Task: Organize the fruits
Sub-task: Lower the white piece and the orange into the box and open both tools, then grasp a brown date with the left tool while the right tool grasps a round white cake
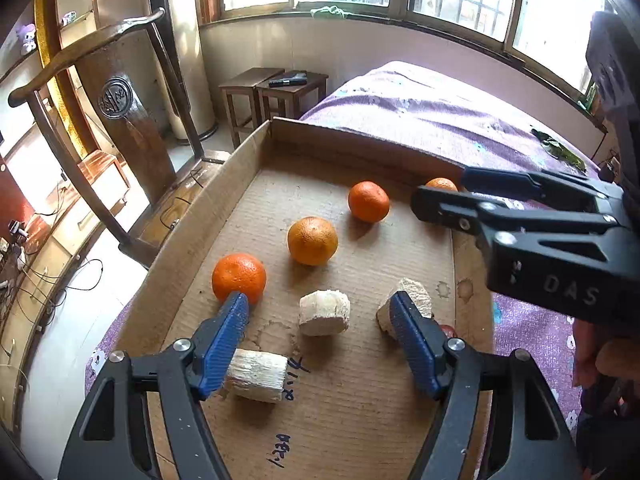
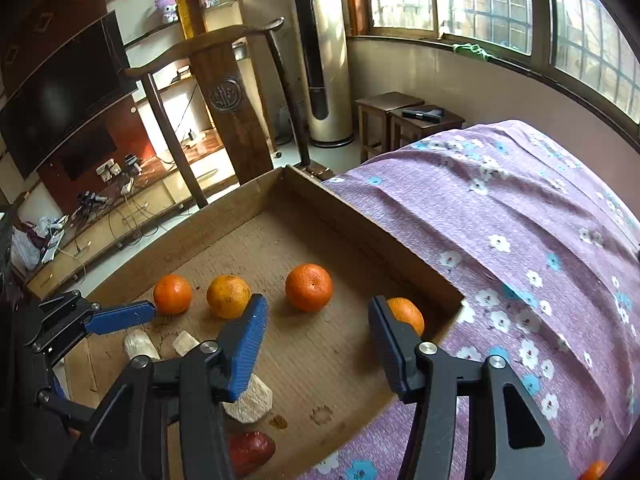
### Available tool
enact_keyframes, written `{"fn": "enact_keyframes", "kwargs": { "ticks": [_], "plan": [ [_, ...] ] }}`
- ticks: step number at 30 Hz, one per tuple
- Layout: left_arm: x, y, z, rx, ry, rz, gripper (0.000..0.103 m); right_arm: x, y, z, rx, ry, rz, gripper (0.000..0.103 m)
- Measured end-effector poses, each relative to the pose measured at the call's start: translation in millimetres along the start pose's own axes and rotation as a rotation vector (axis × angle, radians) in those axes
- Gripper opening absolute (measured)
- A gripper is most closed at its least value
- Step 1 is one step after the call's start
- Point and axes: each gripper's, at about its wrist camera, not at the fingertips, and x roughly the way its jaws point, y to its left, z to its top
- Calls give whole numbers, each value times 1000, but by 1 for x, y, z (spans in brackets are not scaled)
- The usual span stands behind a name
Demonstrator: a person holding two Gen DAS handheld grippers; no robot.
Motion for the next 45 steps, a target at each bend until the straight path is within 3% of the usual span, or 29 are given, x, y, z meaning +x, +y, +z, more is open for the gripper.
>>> {"fn": "enact_keyframes", "kwargs": {
  "ticks": [6,9,17,28,34,40,45],
  "plan": [
    [-16,-20,-3,9,-62,8,80,-43,-12,-32,59,-43,-56,68],
    [-21,-38,-6,40,-76,4,80,-64,-27,-50,135,-44,-47,77],
    [-31,-88,-10,89,-92,-56,81,-120,-61,-96,209,-69,-161,78],
    [-30,-162,-17,171,-66,-156,81,-180,-126,-170,337,-37,-331,79],
    [-24,-194,-18,204,-30,-203,81,-194,-160,-199,412,-27,-361,79],
    [-14,-226,-18,247,15,-245,81,-191,-171,-205,411,-10,-365,79],
    [-10,-247,-19,270,43,-263,81,-191,-185,-203,406,-12,-458,78]
  ]
}}
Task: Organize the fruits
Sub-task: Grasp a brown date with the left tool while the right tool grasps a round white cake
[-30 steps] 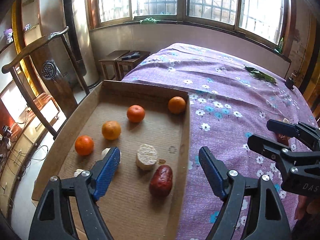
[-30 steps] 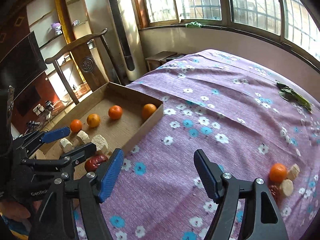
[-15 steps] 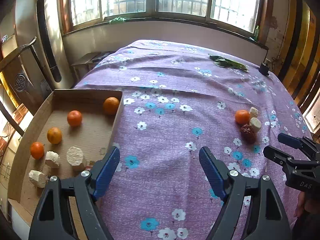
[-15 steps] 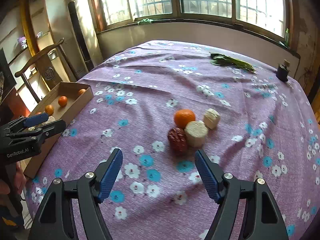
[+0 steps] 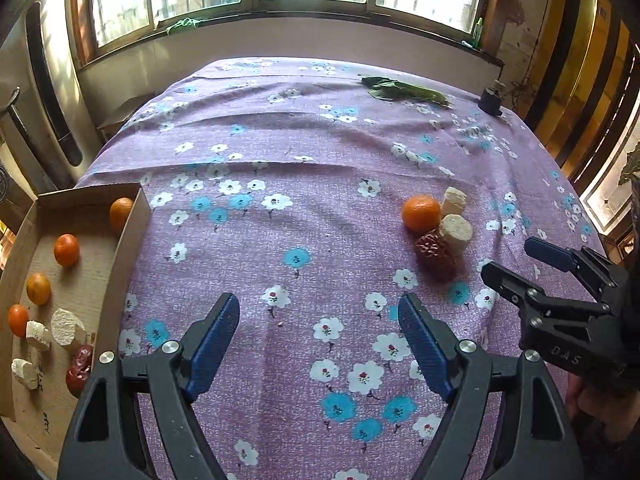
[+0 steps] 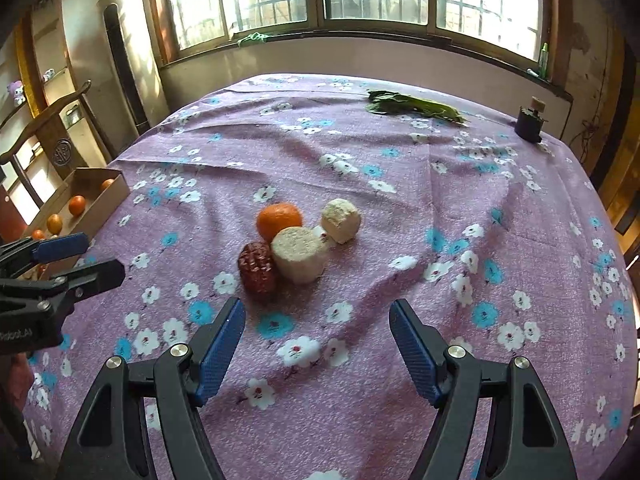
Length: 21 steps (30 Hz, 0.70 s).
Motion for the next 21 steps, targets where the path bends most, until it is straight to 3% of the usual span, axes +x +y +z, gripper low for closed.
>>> {"fn": "enact_keyframes", "kwargs": {
  "ticks": [6,11,15,21],
  "plan": [
    [0,8,5,-9,-3,36,81,35,-3,11,-40,68,-49,78],
    [6,11,11,-16,5,42,81,26,25,19,-81,39,130,78],
    [16,-5,13,22,28,15,81,10,10,15,-67,18,22,78],
    [44,-38,19,77,71,-5,81,1,-29,5,49,8,51,78]
  ]
}}
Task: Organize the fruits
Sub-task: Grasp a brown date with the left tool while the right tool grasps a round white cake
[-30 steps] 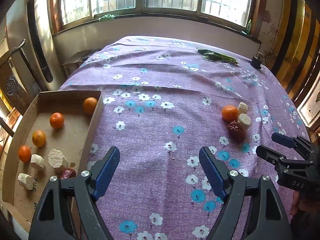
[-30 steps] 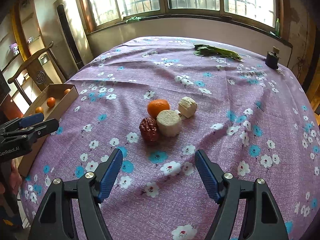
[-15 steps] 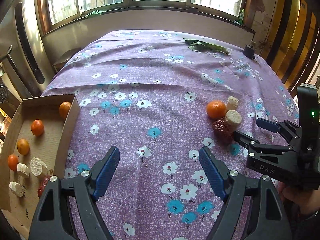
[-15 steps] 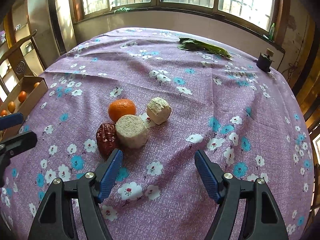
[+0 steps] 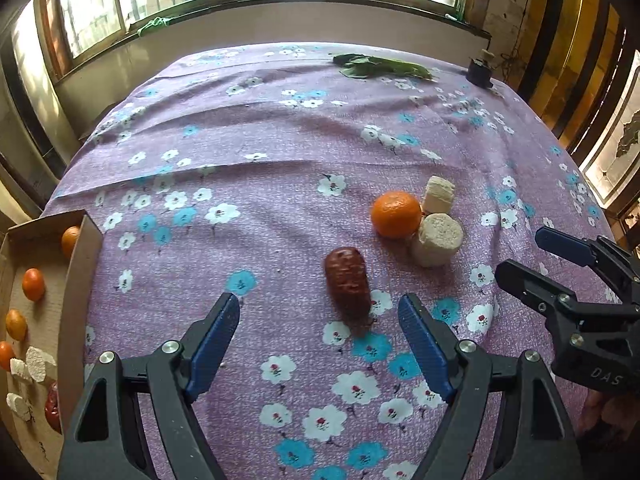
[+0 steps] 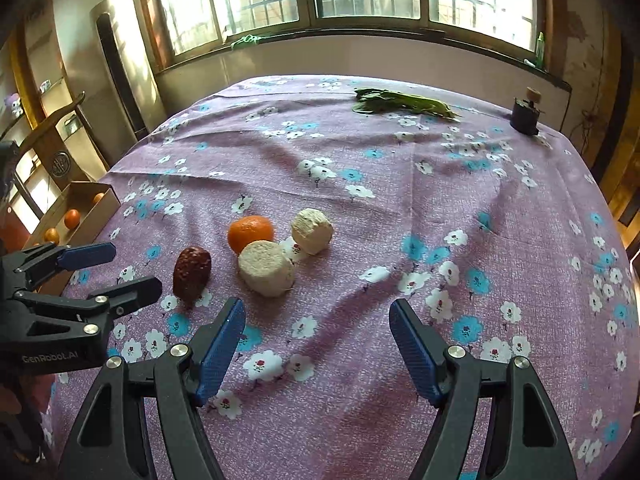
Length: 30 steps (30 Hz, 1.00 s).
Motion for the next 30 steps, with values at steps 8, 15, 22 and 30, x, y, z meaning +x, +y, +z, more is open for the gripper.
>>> {"fn": "enact_keyframes", "kwargs": {
  "ticks": [8,15,22,30],
  "plan": [
    [20,4,4,-34,39,6,81,2,-3,-1,24,-8,68,78],
    [26,8,4,-41,14,-6,26,2,7,-1,-11,-22,93,78],
    [8,29,-4,-89,-13,-46,26,16,22,6,-54,-3,112,59],
    [-21,41,-17,-100,-54,-31,26,53,27,20,-92,24,84,59]
  ]
}}
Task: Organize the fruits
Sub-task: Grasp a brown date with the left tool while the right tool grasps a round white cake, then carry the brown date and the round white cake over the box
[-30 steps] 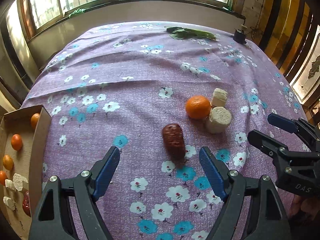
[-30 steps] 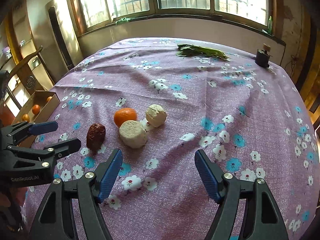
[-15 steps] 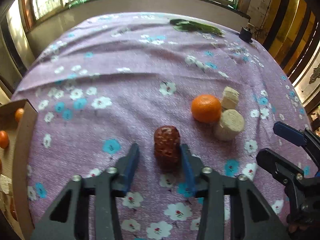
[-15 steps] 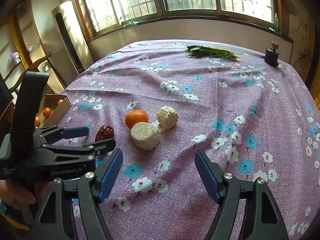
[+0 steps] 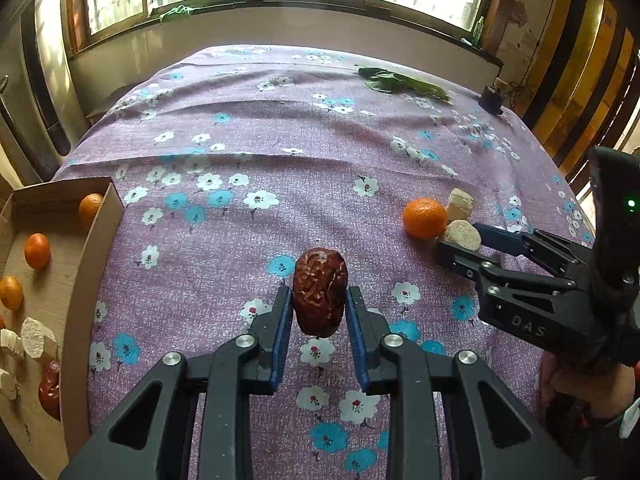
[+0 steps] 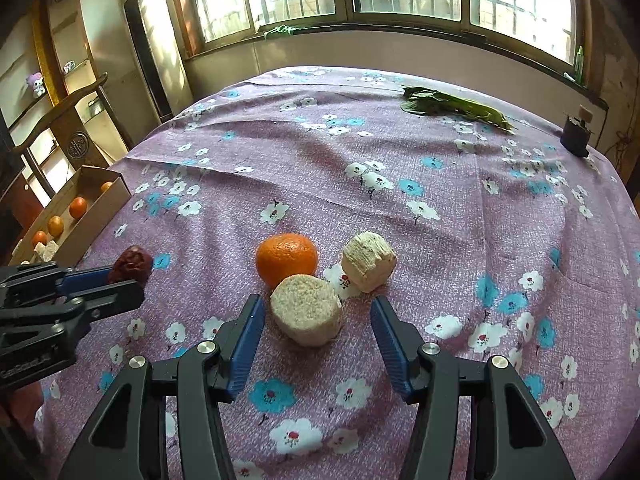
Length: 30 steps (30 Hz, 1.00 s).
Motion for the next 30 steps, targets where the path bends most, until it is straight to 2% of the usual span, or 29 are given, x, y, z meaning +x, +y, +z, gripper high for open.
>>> {"fn": "enact_keyframes", "kwargs": {
  "ticks": [3,7,13,19,30],
  "plan": [
    [-8,2,-1,9,-24,22,26,5,3,0,-16,15,3,39],
    [-13,9,-4,-4,-30,25,26,0,8,-3,-21,46,3,40],
    [-26,20,-10,-15,-61,66,26,-29,24,-11,-14,-10,26,40],
    [-38,32,-16,-24,-90,105,26,-53,50,-9,-14,-69,86,40],
    [-66,62,-26,-44,-133,154,26,-53,104,-3,-91,-72,135,40]
  ]
}}
